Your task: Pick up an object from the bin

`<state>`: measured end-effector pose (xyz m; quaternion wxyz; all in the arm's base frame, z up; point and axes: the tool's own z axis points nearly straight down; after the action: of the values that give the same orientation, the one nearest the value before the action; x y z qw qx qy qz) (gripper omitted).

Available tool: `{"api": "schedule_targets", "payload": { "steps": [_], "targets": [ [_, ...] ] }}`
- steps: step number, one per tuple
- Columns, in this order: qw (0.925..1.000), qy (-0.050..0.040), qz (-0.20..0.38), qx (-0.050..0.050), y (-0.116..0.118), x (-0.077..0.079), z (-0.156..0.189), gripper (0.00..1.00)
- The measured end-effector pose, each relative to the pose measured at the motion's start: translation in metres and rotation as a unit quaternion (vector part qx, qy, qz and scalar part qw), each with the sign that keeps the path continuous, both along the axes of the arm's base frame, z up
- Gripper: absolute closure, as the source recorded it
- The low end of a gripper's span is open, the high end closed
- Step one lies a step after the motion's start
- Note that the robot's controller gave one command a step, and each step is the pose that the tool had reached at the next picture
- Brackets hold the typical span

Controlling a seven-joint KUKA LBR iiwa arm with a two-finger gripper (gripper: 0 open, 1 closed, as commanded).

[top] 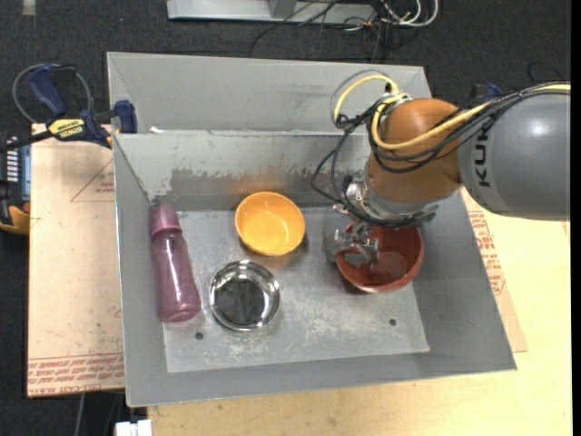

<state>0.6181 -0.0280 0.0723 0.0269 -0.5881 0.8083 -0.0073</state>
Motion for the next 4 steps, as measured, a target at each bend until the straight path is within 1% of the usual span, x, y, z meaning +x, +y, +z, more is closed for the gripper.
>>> {"api": "schedule_targets", "payload": {
  "steps": [1,2,3,4],
  "targets": [
    [1.0000,0.0008,-0.001,0.000,0.000,-0.001,0.017,1.00],
    [1.0000,-0.0007,-0.001,0.001,0.001,0.000,0.027,1.00],
    [1.0000,0.0031,-0.003,0.002,0.002,-0.002,0.051,1.00],
    [1.0000,0.0000,-0.004,0.003,0.002,0.000,0.067,1.00]
  ]
}}
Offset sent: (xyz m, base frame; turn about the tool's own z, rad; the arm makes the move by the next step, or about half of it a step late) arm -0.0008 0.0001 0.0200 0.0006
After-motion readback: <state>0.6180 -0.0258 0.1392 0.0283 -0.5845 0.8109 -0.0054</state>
